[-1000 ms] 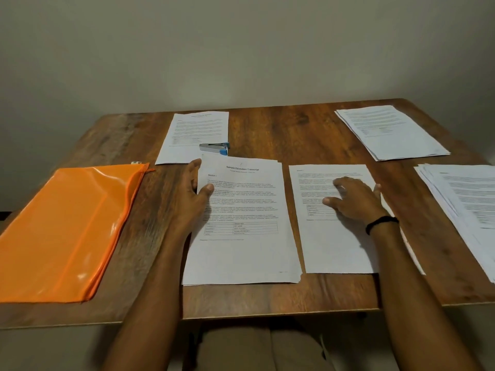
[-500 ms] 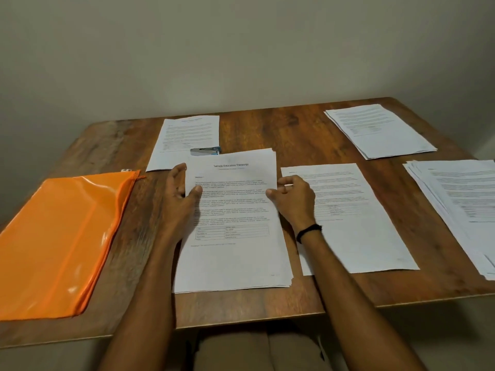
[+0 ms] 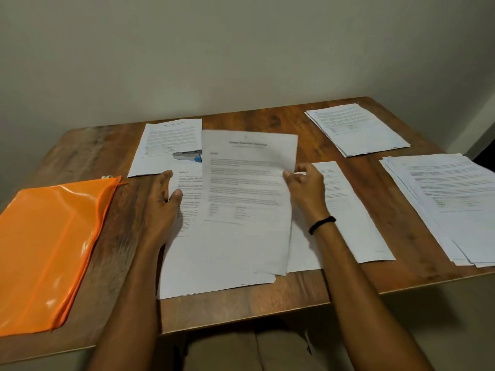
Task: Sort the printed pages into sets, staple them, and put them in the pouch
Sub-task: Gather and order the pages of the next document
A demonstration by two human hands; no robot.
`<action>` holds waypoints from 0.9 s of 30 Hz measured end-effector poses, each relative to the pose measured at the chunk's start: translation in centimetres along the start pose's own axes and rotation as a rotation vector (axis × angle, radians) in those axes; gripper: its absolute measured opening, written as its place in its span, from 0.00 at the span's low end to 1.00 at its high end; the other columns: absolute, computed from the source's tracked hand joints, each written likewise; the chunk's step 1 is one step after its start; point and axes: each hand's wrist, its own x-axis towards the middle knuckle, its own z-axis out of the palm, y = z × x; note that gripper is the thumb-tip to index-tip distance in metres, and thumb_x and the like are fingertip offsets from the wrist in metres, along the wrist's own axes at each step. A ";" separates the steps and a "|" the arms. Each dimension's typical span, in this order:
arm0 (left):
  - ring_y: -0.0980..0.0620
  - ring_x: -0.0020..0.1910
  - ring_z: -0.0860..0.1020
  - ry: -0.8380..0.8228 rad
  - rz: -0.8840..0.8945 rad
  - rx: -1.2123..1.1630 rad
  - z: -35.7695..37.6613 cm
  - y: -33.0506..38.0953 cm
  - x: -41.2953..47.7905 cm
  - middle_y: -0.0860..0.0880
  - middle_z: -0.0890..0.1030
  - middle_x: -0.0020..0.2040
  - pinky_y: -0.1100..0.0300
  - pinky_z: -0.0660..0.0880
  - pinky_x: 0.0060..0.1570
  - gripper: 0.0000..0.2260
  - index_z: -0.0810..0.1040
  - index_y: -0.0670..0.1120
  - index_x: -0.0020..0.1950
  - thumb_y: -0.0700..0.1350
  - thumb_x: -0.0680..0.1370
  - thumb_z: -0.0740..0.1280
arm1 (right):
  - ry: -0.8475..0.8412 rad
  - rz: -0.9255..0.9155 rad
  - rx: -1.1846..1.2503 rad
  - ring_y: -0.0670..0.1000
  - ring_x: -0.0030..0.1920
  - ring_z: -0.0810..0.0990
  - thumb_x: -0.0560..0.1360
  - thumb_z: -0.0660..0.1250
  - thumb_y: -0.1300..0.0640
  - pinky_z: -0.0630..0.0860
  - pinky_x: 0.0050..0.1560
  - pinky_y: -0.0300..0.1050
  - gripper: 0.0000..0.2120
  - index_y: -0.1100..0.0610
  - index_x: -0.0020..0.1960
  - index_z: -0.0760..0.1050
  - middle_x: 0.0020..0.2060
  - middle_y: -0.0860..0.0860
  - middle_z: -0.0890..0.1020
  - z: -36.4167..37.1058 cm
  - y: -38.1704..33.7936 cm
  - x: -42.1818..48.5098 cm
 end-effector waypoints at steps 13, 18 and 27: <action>0.67 0.46 0.71 -0.003 0.024 -0.025 0.5 1.4 -1.2 0.51 0.70 0.66 0.82 0.69 0.36 0.21 0.65 0.40 0.77 0.36 0.83 0.61 | 0.100 0.064 -0.415 0.57 0.40 0.74 0.80 0.63 0.63 0.62 0.37 0.42 0.11 0.72 0.47 0.77 0.38 0.60 0.77 -12.6 3.7 7.5; 0.65 0.49 0.74 -0.011 -0.001 -0.035 0.3 -0.1 -0.3 0.49 0.72 0.69 0.80 0.70 0.34 0.21 0.66 0.44 0.76 0.39 0.83 0.63 | 0.048 0.076 -0.476 0.58 0.37 0.73 0.79 0.63 0.60 0.65 0.35 0.42 0.11 0.62 0.38 0.73 0.33 0.55 0.73 -11.5 5.4 8.8; 0.58 0.56 0.75 -0.024 0.036 -0.047 0.4 -0.7 0.2 0.54 0.71 0.65 0.80 0.71 0.39 0.21 0.66 0.43 0.77 0.38 0.83 0.62 | 0.265 -0.025 -0.855 0.66 0.59 0.76 0.80 0.66 0.50 0.74 0.60 0.59 0.17 0.63 0.61 0.74 0.58 0.65 0.77 -8.4 5.2 6.2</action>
